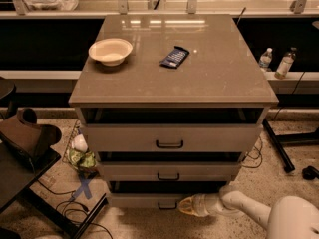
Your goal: Close bottom drawer
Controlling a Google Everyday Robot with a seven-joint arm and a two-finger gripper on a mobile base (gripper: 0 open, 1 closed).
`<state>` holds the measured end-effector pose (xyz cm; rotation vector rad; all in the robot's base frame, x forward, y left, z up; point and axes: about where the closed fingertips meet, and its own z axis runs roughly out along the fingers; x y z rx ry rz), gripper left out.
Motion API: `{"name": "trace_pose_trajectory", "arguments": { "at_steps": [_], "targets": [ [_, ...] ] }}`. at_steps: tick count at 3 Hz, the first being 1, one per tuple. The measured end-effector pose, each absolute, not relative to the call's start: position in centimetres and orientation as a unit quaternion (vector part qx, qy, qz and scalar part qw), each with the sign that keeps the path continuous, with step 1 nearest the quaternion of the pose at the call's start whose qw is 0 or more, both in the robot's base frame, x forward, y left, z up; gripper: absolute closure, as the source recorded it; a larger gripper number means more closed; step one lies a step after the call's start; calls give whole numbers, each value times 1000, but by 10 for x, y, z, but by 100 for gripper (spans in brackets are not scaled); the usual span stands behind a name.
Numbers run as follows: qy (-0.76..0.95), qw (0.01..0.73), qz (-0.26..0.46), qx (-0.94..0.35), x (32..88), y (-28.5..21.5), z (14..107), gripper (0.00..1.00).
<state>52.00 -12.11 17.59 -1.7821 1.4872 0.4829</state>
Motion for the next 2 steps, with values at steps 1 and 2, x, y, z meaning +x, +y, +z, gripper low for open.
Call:
{"name": "trace_pose_trajectory", "arguments": {
  "at_steps": [1, 2],
  "targets": [
    [592, 374, 164, -695, 549, -126, 175, 100],
    [592, 388, 160, -688, 567, -118, 178, 100]
  ]
}}
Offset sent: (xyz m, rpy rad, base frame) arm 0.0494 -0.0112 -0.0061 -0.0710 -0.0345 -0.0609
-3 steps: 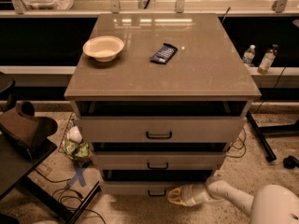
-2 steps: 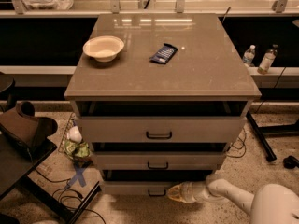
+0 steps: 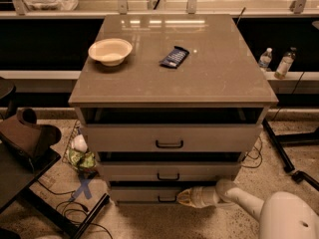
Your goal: Close bottom drawer
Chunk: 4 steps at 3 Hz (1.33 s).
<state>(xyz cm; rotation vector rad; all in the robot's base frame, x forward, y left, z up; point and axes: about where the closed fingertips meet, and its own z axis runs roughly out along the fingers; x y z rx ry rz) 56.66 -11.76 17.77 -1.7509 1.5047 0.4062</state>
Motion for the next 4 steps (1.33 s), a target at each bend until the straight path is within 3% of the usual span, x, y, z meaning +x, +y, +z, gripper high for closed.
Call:
{"name": "trace_pose_trajectory", "arguments": {
  "at_steps": [2, 3, 4],
  "targets": [
    [589, 385, 171, -689, 561, -116, 178, 100],
    [572, 350, 224, -707, 549, -127, 198, 100],
    [584, 339, 225, -703, 533, -169, 246, 100]
  ]
}}
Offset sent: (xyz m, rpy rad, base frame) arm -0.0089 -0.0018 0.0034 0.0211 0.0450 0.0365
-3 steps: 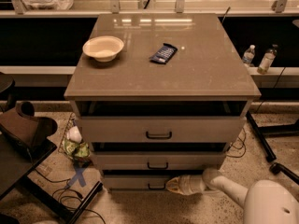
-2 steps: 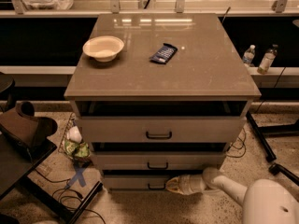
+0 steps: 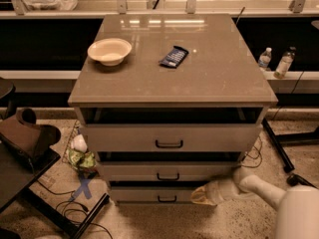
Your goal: Close bottom drawer
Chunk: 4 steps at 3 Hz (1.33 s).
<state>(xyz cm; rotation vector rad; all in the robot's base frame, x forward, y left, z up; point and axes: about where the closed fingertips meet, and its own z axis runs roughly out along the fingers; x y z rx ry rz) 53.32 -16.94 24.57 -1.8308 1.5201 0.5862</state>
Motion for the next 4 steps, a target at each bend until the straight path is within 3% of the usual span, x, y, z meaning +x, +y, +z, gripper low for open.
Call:
{"name": "trace_pose_trajectory", "arguments": {
  "at_steps": [3, 4],
  "targets": [
    [693, 308, 79, -647, 458, -319, 430, 100],
    [715, 334, 15, -614, 439, -364, 488, 100]
  ]
}}
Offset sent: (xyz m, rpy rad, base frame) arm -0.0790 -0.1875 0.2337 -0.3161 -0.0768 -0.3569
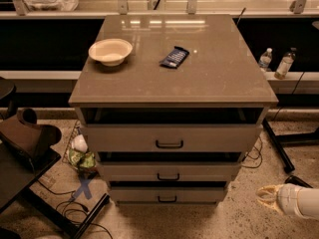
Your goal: Close bottom drawer
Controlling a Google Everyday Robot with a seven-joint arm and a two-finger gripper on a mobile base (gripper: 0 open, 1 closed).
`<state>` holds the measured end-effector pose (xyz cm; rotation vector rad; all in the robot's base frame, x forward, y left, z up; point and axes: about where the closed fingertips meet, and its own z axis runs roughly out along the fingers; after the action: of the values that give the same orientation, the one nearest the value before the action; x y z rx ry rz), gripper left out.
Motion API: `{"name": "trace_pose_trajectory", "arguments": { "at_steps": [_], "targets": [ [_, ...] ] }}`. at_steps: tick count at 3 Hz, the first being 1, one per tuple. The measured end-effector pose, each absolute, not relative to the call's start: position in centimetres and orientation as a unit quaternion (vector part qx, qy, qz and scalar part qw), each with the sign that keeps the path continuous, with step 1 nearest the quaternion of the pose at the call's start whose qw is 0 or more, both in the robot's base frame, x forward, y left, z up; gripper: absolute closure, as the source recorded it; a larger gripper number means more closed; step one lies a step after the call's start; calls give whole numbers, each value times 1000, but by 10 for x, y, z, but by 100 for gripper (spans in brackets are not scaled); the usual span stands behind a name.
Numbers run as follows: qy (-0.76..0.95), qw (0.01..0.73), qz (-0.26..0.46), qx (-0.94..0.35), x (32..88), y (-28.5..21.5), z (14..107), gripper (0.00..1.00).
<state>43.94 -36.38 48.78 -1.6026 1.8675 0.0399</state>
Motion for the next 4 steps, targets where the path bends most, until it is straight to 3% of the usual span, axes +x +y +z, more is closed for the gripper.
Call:
{"name": "trace_pose_trajectory", "arguments": {
  "at_steps": [2, 4],
  "targets": [
    [735, 335, -10, -590, 439, -375, 504, 100],
    [799, 368, -139, -455, 392, -443, 624, 100]
  ]
}}
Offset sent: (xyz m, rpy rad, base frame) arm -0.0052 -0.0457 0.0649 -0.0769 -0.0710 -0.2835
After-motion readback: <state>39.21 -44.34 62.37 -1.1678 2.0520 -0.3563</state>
